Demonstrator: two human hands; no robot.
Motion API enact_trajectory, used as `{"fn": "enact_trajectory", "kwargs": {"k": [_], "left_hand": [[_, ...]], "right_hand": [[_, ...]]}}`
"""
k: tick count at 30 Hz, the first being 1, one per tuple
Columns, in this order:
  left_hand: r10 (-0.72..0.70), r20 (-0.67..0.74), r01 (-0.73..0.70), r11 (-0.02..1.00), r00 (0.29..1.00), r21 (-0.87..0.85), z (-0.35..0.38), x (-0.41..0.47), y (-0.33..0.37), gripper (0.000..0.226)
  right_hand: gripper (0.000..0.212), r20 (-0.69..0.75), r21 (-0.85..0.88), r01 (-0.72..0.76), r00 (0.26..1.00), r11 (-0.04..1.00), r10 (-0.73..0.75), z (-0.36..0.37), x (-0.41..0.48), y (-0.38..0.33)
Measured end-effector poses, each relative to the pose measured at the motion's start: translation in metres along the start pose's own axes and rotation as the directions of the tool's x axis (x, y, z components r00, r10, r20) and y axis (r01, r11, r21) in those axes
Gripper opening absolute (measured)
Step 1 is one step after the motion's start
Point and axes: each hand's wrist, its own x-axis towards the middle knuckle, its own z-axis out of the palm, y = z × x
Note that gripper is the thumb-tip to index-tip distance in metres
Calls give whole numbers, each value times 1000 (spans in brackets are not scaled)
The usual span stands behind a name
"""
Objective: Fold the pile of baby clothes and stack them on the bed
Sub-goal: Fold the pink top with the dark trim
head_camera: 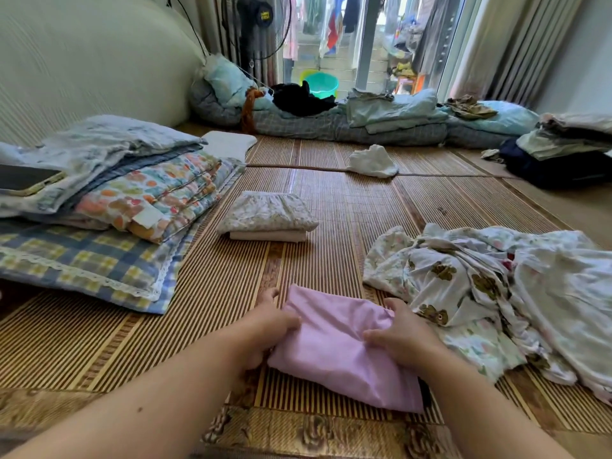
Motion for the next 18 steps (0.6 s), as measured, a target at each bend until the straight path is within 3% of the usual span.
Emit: {"fn": "enact_trajectory", "kwargs": {"k": [2, 7, 10, 13, 18], "left_hand": [[81, 102, -77, 996, 991, -36, -4, -5, -3, 87], [222, 181, -265, 925, 958, 273, 4, -22, 1, 74], [183, 209, -236, 934, 961, 268, 2, -21, 6, 63], [153, 215, -206, 946, 965, 250, -13, -15, 16, 66], [331, 55, -336, 934, 942, 126, -63, 21, 56, 73]], "right_hand": [[92, 41, -78, 49, 998, 996, -46, -8, -5, 5], [86, 180, -154, 174, 973, 973, -145, -12, -15, 11], [82, 126, -150, 193, 976, 970, -175, -12, -12, 8], [72, 93, -130, 238, 969, 963, -227, -18, -2, -11], [76, -32, -211, 392, 913, 895, -407, -34, 56, -79]]}}
